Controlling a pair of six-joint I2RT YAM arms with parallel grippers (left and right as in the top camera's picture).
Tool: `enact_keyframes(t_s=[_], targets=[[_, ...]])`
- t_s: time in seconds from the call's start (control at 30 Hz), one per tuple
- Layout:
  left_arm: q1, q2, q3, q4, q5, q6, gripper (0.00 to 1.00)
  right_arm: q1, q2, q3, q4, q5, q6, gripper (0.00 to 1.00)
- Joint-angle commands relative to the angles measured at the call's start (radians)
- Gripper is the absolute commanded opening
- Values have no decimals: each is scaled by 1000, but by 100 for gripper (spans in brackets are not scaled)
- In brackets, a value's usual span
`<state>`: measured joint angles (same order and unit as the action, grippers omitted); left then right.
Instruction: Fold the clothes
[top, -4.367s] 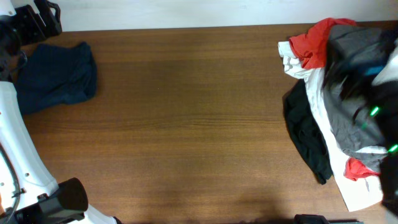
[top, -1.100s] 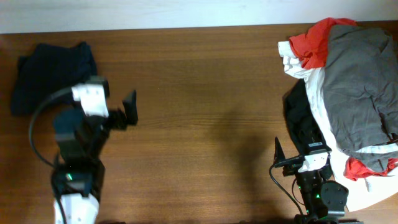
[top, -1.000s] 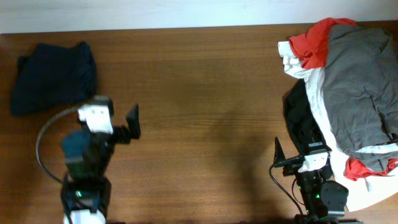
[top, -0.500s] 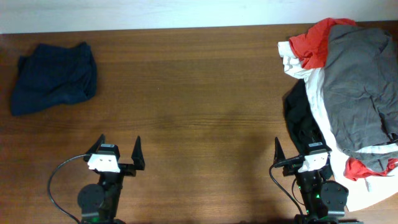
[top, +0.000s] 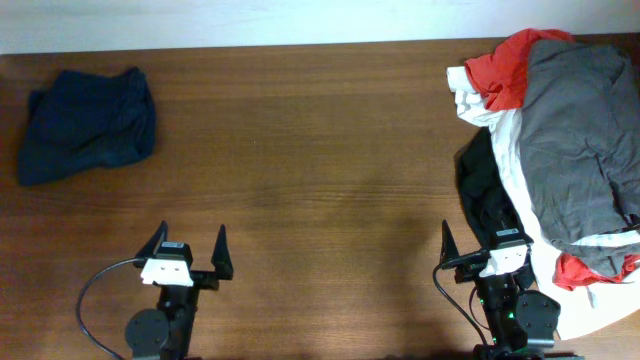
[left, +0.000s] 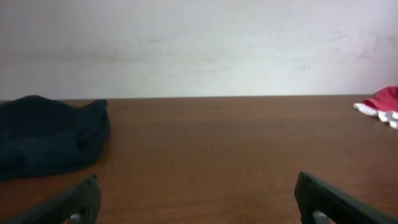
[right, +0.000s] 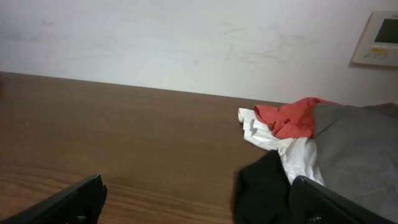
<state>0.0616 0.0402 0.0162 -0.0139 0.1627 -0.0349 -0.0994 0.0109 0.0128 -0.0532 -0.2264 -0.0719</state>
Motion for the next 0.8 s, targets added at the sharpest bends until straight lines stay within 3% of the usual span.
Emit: enact_keyframes(t_s=[0.0,0.77], targets=[[-2,-35,-7,-32,-11,5,99,-6,-8,-7,-3,-8,1,99],[-2,-8,-7,-55,-22,5,99,-6,-8,-7,-3,-9,1,99]])
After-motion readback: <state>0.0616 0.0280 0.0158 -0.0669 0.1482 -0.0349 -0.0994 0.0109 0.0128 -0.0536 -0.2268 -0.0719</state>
